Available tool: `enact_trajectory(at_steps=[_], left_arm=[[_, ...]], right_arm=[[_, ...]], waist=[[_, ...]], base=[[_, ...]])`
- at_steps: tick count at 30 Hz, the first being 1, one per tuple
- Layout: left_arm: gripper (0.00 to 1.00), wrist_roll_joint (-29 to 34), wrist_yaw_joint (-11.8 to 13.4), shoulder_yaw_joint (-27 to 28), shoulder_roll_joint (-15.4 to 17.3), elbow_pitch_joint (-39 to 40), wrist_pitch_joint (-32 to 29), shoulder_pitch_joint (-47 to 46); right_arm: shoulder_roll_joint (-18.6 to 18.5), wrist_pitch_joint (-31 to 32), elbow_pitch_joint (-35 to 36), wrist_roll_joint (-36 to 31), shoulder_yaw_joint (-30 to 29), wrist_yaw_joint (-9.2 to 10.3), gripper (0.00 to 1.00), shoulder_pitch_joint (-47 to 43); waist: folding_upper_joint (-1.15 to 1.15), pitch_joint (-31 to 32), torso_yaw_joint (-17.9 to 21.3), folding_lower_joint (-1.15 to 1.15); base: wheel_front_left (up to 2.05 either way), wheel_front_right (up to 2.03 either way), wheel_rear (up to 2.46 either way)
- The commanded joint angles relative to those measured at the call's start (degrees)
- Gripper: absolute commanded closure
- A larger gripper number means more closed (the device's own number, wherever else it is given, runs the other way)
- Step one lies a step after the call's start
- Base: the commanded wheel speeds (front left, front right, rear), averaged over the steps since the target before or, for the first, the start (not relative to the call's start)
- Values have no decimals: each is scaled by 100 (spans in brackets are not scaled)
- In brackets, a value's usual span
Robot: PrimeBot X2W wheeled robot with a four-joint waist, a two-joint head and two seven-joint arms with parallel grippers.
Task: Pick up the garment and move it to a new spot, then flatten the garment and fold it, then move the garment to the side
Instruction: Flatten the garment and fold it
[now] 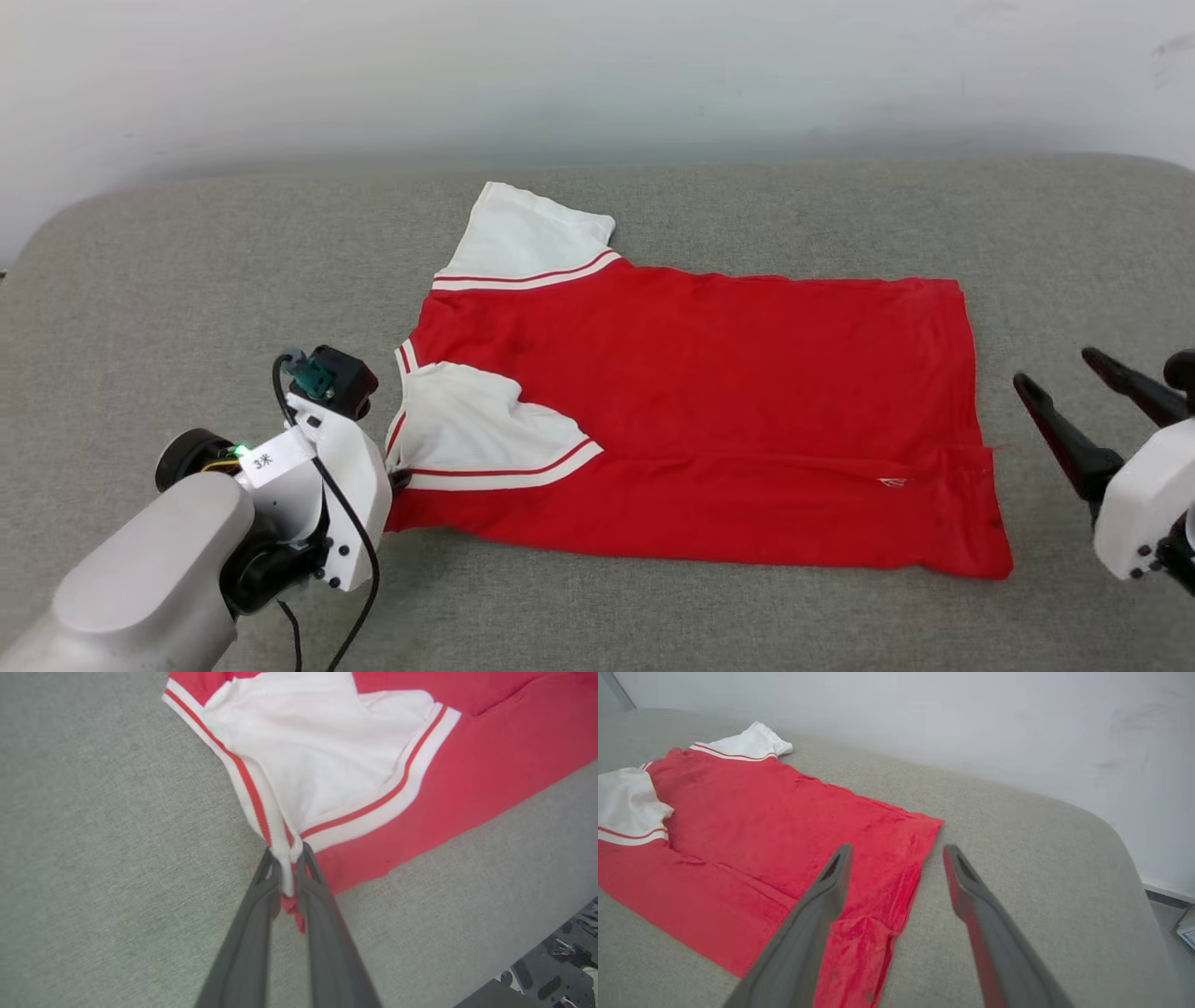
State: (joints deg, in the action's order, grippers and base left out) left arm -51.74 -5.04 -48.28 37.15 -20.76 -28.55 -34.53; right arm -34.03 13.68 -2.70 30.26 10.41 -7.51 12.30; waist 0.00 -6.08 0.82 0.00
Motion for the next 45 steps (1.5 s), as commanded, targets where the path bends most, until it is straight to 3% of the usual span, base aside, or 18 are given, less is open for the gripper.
enact_trajectory(at_steps=[1, 3, 7, 12, 26, 33, 34, 35, 45], left_arm=[[100, 22, 39, 7, 25, 69, 24, 68], [100, 53, 131, 6, 107, 335, 23, 139], [100, 66, 237, 1, 151, 618, 22, 191], [100, 108, 308, 0, 183, 820, 46, 204], [100, 186, 280, -26, 100, 852, 112, -5], [100, 129, 276, -40, 67, 735, 196, 90], [100, 114, 281, -36, 71, 716, 210, 129], [100, 108, 287, -34, 80, 701, 220, 160], [100, -107, 404, 40, 334, 905, 370, 635]], right_arm=[[-77, 180, 44, 45, 11, 5, 0, -32], [-379, 872, 235, 148, 145, 5, 0, -45], [-620, 1680, 249, 318, 328, 5, 0, -95], [-541, 2252, -12, 525, 501, 5, 0, -139], [60, 1872, -1364, 616, 1041, 5, 0, 132], [146, 1547, -1966, 784, 1553, 3, 0, 100], [118, 1457, -1977, 821, 1594, 3, 36, 120], [78, 1370, -1981, 846, 1620, 3, 100, 145], [-396, 791, -1528, 1145, 1535, 7, 100, 79]], waist=[[0, 7, -13, 0], [0, 3, -33, 0], [0, -46, -56, 0], [0, -154, -112, 0], [0, -603, -346, 0], [0, -582, -362, 0], [0, -548, -345, 0], [0, -517, -329, 0], [0, -66, -214, 0]], base=[[0, 0, 0], [0, 0, 0], [0, 0, 0], [0, 0, 0], [0, 0, 0], [0, 0, 0], [0, 0, 0], [0, 0, 0], [0, 0, 0]])
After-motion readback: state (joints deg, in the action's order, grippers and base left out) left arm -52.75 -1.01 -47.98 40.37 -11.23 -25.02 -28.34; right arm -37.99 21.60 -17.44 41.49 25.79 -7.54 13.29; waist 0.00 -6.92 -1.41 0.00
